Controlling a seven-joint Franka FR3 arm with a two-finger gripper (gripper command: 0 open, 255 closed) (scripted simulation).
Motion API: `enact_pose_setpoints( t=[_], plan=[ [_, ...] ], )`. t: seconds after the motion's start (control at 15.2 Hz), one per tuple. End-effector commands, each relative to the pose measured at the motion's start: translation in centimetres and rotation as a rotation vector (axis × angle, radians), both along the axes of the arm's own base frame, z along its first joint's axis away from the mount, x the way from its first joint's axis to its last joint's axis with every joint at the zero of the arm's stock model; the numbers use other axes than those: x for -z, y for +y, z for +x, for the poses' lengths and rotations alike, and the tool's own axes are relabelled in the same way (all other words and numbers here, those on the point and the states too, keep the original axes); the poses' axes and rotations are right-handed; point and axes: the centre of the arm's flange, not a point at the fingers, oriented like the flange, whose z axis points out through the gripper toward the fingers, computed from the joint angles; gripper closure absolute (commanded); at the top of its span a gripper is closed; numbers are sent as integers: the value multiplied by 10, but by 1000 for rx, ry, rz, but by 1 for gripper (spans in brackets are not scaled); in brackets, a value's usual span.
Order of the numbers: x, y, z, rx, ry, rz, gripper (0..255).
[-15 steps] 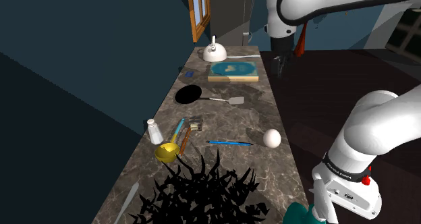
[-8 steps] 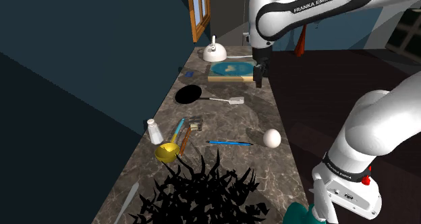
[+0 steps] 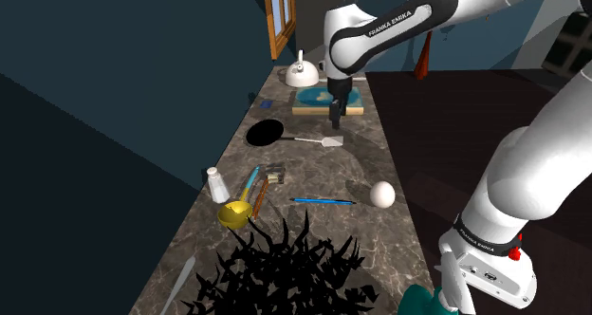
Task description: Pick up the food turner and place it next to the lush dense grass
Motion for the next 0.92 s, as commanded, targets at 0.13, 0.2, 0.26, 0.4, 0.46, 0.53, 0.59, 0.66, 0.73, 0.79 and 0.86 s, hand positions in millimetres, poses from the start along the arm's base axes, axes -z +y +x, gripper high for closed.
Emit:
enact_pose_setpoints(
  t=[0.13, 0.2, 0.26, 0.4, 0.46, 0.53, 0.59, 0.66, 0.73, 0.79, 0.86],
  plan=[
    [21, 12, 42, -73, -31, 26, 0],
    [26, 16, 52, -92, -39, 33, 0],
    [30, 21, 62, -110, -46, 39, 0],
    [40, 30, 82, -146, -61, 52, 0],
    [44, 35, 91, -164, -69, 59, 0],
    [48, 40, 101, -182, -76, 65, 0],
    [51, 43, 107, -193, -80, 69, 0],
    [56, 43, 107, -193, -80, 69, 0],
    [61, 44, 107, -193, -80, 69, 0],
    [67, 44, 108, -193, -80, 69, 0],
    [72, 44, 108, -193, -80, 69, 0]
  ],
)
